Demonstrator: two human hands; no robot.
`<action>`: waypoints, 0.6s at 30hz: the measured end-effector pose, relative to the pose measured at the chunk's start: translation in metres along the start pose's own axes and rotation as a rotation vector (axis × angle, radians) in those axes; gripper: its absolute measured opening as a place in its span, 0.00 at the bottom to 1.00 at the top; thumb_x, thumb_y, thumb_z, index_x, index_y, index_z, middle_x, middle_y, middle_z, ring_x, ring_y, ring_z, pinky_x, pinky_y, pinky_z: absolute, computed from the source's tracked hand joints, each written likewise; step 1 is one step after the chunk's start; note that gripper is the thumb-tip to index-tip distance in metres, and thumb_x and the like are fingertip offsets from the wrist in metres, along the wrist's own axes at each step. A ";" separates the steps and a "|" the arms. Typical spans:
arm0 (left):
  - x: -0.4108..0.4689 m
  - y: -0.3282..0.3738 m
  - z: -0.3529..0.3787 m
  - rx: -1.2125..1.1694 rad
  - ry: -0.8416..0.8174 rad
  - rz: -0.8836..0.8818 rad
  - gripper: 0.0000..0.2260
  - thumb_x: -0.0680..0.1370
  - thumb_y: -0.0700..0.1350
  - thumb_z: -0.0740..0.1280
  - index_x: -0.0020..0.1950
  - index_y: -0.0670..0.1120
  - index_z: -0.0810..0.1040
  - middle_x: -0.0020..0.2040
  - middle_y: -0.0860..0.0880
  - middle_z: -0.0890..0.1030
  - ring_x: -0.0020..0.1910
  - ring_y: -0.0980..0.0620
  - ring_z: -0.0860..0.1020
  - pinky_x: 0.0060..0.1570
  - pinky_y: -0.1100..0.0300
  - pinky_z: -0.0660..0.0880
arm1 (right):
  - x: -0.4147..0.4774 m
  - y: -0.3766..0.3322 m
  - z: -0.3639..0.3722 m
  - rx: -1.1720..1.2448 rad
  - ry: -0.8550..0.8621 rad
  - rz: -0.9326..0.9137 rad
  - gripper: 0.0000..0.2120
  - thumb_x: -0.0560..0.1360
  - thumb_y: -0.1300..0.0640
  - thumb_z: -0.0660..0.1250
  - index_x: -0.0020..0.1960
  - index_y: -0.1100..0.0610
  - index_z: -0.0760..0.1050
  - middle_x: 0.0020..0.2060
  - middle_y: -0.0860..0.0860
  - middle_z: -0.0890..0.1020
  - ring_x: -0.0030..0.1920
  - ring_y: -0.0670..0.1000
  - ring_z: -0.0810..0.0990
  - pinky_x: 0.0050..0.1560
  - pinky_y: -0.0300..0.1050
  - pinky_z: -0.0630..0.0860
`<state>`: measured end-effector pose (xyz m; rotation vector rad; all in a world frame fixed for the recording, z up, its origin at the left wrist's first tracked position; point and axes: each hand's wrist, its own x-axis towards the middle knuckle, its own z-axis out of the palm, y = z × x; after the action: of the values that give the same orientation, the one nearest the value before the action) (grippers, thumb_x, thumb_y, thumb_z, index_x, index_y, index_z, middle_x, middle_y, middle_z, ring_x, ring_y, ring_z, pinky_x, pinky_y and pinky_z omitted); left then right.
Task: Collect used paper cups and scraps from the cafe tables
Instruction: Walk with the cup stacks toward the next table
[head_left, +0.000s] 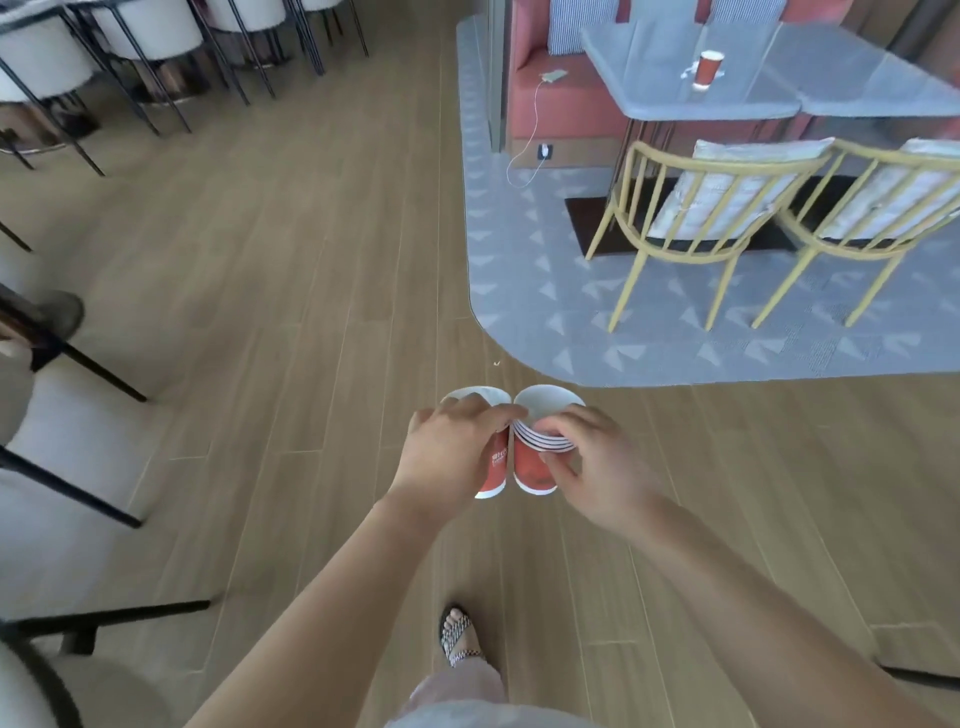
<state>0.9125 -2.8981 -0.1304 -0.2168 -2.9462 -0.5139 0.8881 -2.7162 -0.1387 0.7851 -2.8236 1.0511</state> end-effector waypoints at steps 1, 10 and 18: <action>0.016 -0.009 -0.003 0.047 0.011 0.036 0.20 0.74 0.41 0.63 0.63 0.58 0.73 0.52 0.52 0.80 0.51 0.47 0.77 0.48 0.53 0.70 | 0.019 0.003 0.001 0.002 0.001 0.001 0.10 0.71 0.61 0.67 0.51 0.51 0.75 0.47 0.45 0.79 0.50 0.48 0.76 0.45 0.45 0.75; 0.125 -0.069 0.001 0.141 0.040 0.192 0.14 0.66 0.39 0.74 0.50 0.51 0.82 0.41 0.50 0.84 0.33 0.46 0.81 0.40 0.52 0.77 | 0.131 0.038 0.020 -0.052 -0.009 0.025 0.09 0.71 0.59 0.67 0.50 0.51 0.76 0.46 0.44 0.78 0.50 0.47 0.74 0.43 0.40 0.71; 0.245 -0.102 0.032 0.086 -0.130 0.122 0.07 0.73 0.41 0.66 0.49 0.48 0.80 0.43 0.46 0.82 0.39 0.42 0.80 0.41 0.53 0.76 | 0.242 0.108 0.033 -0.022 -0.093 0.050 0.10 0.71 0.57 0.67 0.50 0.48 0.76 0.47 0.41 0.77 0.50 0.46 0.74 0.44 0.39 0.70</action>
<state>0.6516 -2.9532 -0.1525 -0.4329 -3.0469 -0.3695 0.6312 -2.7756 -0.1822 0.7862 -2.9418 1.0138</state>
